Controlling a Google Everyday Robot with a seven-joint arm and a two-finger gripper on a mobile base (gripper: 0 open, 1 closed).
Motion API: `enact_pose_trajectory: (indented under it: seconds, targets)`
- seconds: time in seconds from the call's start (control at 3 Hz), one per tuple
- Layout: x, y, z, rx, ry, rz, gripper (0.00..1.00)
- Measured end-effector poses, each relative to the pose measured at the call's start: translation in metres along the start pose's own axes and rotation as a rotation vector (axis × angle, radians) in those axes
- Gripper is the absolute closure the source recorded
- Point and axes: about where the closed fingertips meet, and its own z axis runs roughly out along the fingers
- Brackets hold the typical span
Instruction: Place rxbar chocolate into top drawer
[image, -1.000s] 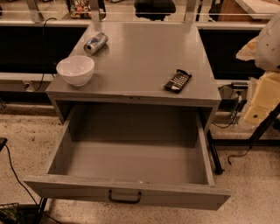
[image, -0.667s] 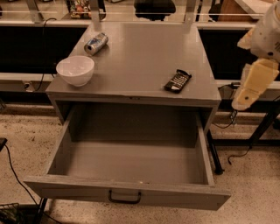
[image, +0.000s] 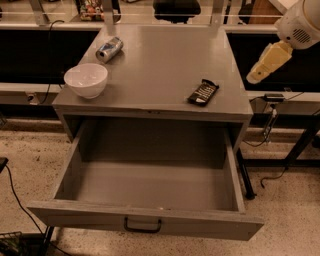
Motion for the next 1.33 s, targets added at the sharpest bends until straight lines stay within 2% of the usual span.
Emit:
enact_pose_trajectory:
  seconds: [0.33,0.67,1.0,1.33]
  targets:
    - [-0.002,-0.041,0.048,0.03,-0.156,0.147,0.0]
    - [-0.001,-0.044,0.062,0.024,-0.166,0.158,0.0]
    - [-0.002,-0.043,0.061,0.024,-0.166,0.157,0.0]
    - [-0.006,-0.035,0.086,0.009,-0.194,0.181,0.0]
